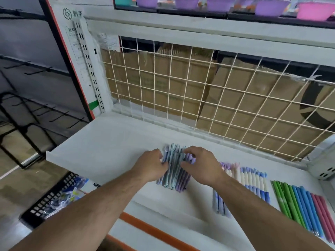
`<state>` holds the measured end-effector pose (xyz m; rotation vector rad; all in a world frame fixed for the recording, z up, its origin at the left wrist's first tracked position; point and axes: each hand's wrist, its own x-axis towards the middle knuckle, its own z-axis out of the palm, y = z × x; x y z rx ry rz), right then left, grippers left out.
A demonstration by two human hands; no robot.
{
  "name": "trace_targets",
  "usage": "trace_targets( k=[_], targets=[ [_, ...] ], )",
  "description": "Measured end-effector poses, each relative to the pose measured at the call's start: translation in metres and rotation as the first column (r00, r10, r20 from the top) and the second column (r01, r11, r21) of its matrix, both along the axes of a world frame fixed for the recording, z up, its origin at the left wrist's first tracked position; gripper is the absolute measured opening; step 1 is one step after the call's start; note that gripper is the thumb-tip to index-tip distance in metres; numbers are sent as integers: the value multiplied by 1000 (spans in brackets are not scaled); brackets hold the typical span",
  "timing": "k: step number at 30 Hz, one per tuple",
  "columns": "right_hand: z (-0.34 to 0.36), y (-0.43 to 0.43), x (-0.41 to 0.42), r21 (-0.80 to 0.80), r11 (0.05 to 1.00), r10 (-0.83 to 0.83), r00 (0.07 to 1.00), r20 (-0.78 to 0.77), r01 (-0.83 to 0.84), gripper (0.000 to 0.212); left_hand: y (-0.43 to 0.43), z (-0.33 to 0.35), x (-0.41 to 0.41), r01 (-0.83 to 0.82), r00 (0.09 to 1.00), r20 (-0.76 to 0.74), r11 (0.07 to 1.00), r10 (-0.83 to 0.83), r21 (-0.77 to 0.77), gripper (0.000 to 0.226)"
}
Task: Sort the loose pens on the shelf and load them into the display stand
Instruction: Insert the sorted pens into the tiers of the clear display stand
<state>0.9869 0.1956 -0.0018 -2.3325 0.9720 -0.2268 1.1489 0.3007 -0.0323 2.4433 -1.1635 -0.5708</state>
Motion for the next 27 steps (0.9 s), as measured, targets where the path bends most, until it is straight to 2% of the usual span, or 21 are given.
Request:
trace_targets(
  k=[5,12,18,21,27],
  targets=[
    [-3,-13,12,-10,1000,14,1000,-9,-15,42,-12,-1,6,6,1000,-29,1000,-5,31,23],
    [-1,-16,21,-2,998,-70,997,33,70,36,-24,4,12,32,999,-36,993,-28,109,21],
    [2,-7,27,3,990,-140,990,36,140,35,-22,7,21,99,991,67,979,-112,179,18],
    [1,1,29,7,984,-177,984,36,176,32,-20,9,24,161,976,112,964,-187,211,9],
    [5,10,28,11,975,-221,975,14,221,32,-19,7,36,185,963,143,944,-230,273,24]
  ],
)
